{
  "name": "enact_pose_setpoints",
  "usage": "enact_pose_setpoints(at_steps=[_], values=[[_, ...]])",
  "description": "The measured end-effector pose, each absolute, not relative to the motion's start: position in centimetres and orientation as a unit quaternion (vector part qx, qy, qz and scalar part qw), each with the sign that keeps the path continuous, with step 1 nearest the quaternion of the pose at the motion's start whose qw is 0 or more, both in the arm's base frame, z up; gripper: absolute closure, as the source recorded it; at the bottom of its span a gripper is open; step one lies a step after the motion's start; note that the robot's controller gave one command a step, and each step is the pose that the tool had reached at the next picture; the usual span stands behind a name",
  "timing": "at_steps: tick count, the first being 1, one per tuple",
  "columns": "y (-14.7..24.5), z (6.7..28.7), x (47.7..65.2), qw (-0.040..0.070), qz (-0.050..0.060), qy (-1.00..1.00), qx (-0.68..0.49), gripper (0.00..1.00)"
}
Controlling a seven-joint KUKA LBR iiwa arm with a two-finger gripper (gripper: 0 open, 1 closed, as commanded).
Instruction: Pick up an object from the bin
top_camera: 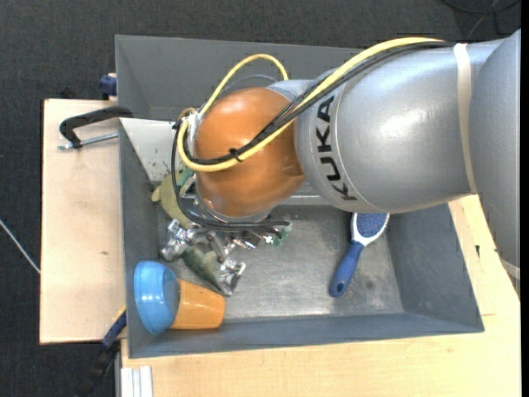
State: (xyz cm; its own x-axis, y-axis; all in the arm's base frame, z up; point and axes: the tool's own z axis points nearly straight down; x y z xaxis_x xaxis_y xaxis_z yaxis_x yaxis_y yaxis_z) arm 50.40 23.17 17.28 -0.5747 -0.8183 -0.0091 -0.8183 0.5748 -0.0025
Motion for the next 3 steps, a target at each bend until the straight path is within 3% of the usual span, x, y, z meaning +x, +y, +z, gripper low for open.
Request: enact_pose_setpoints(at_steps=[1, 2, 3], values=[[23.2, 17.4, 51.5, 0.003, 0.000, 0.807, -0.590, 0.00], [21.5, 7.6, 58.3, 0.003, 0.000, 0.763, -0.646, 0.00], [21.4, 8.2, 58.5, 0.004, -0.002, 0.763, -0.646, 1.00]])
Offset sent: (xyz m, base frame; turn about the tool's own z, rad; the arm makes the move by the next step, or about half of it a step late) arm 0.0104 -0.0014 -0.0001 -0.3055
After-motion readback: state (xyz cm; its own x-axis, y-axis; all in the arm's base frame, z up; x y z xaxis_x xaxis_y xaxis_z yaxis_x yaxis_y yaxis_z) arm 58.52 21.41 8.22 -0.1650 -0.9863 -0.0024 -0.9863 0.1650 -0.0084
